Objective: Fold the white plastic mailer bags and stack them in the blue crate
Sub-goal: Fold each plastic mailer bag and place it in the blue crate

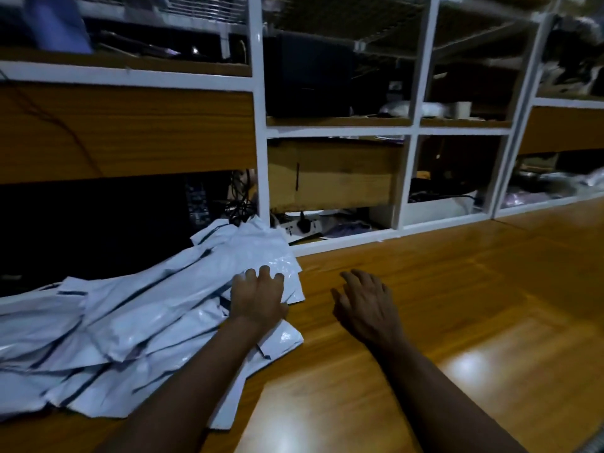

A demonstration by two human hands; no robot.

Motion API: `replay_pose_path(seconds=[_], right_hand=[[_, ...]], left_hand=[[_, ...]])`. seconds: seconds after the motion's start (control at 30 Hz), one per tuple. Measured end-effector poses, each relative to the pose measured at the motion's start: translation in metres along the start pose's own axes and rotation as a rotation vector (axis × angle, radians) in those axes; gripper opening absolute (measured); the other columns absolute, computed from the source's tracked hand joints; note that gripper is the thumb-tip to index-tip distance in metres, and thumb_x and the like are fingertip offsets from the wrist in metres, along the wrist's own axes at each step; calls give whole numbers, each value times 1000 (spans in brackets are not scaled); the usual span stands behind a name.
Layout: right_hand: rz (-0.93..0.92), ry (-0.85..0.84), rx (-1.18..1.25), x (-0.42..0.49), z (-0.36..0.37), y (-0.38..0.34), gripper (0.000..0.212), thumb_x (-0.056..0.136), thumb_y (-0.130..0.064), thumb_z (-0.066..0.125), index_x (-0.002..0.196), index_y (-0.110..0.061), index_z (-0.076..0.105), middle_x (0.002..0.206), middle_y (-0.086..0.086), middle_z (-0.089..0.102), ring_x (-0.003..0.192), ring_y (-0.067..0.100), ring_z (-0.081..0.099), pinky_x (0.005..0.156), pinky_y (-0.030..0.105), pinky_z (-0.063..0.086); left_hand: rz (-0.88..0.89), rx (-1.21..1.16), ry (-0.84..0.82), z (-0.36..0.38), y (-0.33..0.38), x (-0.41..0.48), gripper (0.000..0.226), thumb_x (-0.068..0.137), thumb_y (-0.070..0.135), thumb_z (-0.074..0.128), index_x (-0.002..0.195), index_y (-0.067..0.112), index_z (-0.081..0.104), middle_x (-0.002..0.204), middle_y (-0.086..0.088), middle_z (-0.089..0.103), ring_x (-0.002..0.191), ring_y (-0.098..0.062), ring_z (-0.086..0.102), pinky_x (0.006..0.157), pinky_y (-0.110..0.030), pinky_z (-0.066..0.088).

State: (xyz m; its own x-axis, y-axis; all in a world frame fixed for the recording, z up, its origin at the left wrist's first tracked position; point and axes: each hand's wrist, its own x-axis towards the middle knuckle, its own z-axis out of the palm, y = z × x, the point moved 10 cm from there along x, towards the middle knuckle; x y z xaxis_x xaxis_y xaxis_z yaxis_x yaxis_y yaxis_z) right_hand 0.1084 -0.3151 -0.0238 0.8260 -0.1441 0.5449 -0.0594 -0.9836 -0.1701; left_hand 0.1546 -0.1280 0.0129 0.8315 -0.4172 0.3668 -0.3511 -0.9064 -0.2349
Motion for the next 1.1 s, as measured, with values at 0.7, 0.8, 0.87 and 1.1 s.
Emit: replay_pose_path(seconds=[0.7, 0.8, 0.87, 1.1], right_hand=[[138, 41, 66, -32, -52, 93, 33, 90, -31, 60, 113, -8, 63, 131, 12, 55, 112, 33, 55, 87, 40, 47], [41, -13, -206, -45, -59, 103, 26, 84, -27, 70, 82, -2, 67, 127, 21, 59, 104, 40, 57, 79, 46, 50], [21, -6, -239, -52, -61, 108, 26, 82, -24, 71, 89, 0, 68, 126, 21, 59, 105, 40, 58, 79, 45, 51], [75, 10, -139, -51, -65, 126, 32, 91, -25, 60, 112, -1, 63, 130, 17, 58, 114, 38, 55, 88, 43, 48]], left_hand=[[337, -40, 262, -51, 112, -20, 28, 65, 41, 88, 79, 21, 74, 73, -1, 67, 61, -22, 60, 50, -29, 37], [381, -92, 286, -49, 152, -25, 25, 66, 30, 89, 87, 24, 76, 77, 0, 68, 63, -23, 58, 52, -30, 35], [402, -171, 292, -48, 178, -26, 28, 69, 24, 86, 95, 26, 76, 89, 0, 72, 71, -23, 62, 55, -31, 42], [476, -646, 286, -39, 206, -14, 19, 73, 12, 81, 90, 20, 78, 101, -2, 73, 86, -24, 66, 65, -29, 53]])
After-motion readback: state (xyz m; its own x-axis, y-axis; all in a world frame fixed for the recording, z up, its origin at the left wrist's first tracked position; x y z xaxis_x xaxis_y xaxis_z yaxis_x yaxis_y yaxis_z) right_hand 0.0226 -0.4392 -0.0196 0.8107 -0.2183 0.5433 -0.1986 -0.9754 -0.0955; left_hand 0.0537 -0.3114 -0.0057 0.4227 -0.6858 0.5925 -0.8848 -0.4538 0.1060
